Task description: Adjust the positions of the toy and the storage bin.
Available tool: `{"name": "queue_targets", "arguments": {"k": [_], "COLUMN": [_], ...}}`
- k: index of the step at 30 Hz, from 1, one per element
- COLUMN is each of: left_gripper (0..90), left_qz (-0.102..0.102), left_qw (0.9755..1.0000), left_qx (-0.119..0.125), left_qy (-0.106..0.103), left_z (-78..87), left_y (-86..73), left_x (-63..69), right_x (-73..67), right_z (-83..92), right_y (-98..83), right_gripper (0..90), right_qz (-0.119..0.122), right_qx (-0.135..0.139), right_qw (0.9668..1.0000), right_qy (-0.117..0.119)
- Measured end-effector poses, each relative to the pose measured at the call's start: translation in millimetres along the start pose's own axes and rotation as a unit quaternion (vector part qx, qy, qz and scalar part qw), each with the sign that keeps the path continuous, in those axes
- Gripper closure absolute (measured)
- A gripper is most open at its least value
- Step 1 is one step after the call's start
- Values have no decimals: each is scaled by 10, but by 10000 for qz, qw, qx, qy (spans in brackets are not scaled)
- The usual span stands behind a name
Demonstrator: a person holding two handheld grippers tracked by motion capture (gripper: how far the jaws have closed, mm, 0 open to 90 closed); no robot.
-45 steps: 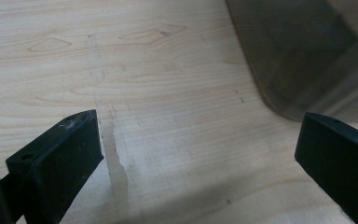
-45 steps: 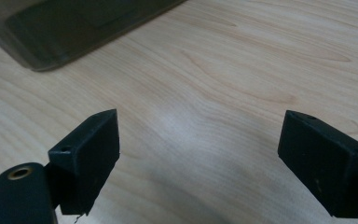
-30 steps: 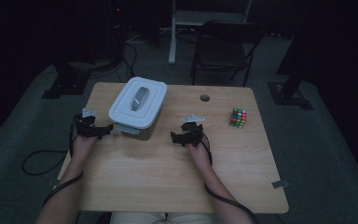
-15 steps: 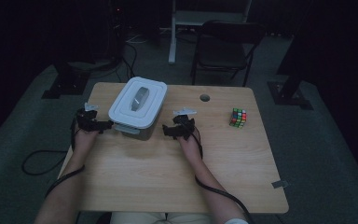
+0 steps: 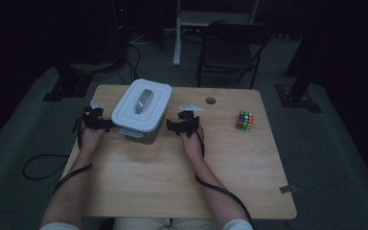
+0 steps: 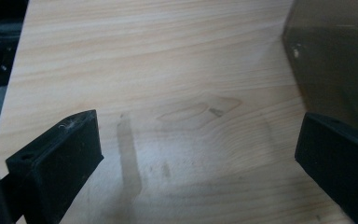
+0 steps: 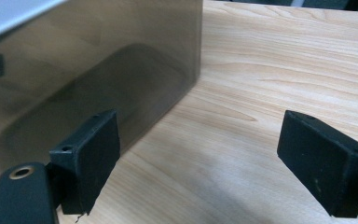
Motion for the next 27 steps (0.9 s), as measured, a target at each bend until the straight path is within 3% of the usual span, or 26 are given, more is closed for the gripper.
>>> {"name": "queue_targets", "arguments": {"k": [6, 12, 17, 20, 27], "left_gripper": [12, 12, 12, 12, 12], "left_qz": [30, -32, -107, -114, -191], "left_qw": [10000, 9998, 9994, 9992, 9984], "left_qx": [16, 38, 77, 56, 11], "left_qy": [-93, -173, -312, -369, -523], "left_z": [4, 45, 76, 75, 62], "left_y": [52, 37, 55, 63, 72], "left_x": [60, 170, 288, 325, 440], "right_x": [-2, -1, -18, -4, 50], "right_z": [-83, -127, -83, -66, -39], "right_y": [-15, -49, -11, -17, -50], "right_gripper": [128, 129, 133, 136, 149], "right_qz": [183, 180, 313, 458, 603], "right_qx": [-153, -191, -62, -82, -127], "right_qw": [9995, 9995, 9995, 9988, 9981], "right_qy": [-193, -150, -50, -182, -13]}}
Point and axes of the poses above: each handheld gripper's, and its own axes: z roughly backward along the jaws, y roughly out of its top, x roughly to its right, the point moved 7 cm from there along -z, roughly forward along the jaws, and after that the axes turned 12 degrees about -x, right-handed, at the moved point
